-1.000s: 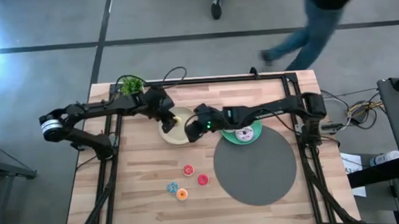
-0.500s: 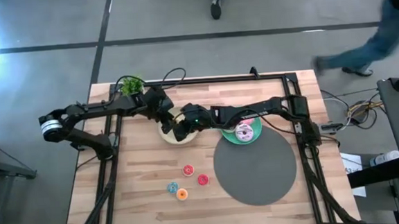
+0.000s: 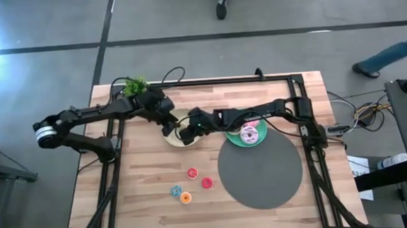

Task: Pick & Place donuts
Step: Put the small yellow donut on the white plate, then put the small red donut on the white plate

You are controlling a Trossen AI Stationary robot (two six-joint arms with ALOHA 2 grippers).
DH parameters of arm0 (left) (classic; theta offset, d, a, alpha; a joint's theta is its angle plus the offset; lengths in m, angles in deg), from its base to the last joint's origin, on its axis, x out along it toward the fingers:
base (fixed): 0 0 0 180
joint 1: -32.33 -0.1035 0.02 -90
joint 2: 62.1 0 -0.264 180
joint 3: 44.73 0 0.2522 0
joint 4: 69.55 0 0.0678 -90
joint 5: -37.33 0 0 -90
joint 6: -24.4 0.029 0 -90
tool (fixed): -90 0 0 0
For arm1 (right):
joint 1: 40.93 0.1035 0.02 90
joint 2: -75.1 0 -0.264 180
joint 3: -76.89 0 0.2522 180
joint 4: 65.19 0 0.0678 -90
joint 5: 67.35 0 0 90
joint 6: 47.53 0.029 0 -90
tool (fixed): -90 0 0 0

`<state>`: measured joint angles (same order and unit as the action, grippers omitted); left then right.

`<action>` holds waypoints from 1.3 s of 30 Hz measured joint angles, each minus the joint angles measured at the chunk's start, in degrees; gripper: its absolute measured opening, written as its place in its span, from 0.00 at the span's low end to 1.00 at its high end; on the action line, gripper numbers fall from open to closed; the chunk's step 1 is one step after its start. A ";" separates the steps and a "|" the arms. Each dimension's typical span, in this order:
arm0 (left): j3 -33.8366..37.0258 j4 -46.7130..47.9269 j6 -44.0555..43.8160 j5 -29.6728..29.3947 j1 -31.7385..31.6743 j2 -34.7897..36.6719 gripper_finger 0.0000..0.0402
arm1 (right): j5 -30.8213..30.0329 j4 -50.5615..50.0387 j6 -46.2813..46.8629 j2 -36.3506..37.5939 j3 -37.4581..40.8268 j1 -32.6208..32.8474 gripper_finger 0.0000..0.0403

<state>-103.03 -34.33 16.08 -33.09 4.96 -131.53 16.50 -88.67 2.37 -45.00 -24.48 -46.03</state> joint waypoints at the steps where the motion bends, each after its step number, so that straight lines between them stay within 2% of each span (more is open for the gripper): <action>1: 0.00 -0.11 -0.06 0.08 0.00 0.86 0.37 | 0.05 0.18 -0.59 -0.04 0.05 0.02 0.02; 5: 1.46 0.09 2.17 -1.24 -0.28 3.52 0.37 | 1.81 2.22 -2.87 1.95 0.03 0.04 0.02; 8: 4.23 0.36 2.67 -4.61 -0.29 4.43 0.37 | 0.91 2.23 -3.76 3.82 -0.05 -0.22 0.02; 13: 8.26 0.25 -0.41 -6.10 -0.37 5.54 0.37 | 0.58 -3.23 -2.86 3.90 0.03 -1.69 0.02; 23: 8.87 -0.59 -1.38 -7.82 -0.33 10.81 0.37 | 0.13 -5.14 -8.64 7.28 0.03 -0.93 0.02; 27: 8.92 2.24 -3.83 -5.37 -0.06 14.20 0.37 | 0.70 -7.13 -15.34 10.64 0.03 -0.20 0.02; 32: 9.31 6.51 -7.14 0.16 2.29 18.66 0.37 | 6.28 -14.54 -24.55 14.61 -0.01 1.20 0.03; 39: 10.83 8.12 -11.54 1.32 9.09 21.85 0.37 | 12.92 -27.98 -26.97 14.96 -0.01 5.80 0.16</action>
<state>-92.19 -26.21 4.55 -31.77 14.04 -109.68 29.42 -116.65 -24.60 -30.04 -24.49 -40.23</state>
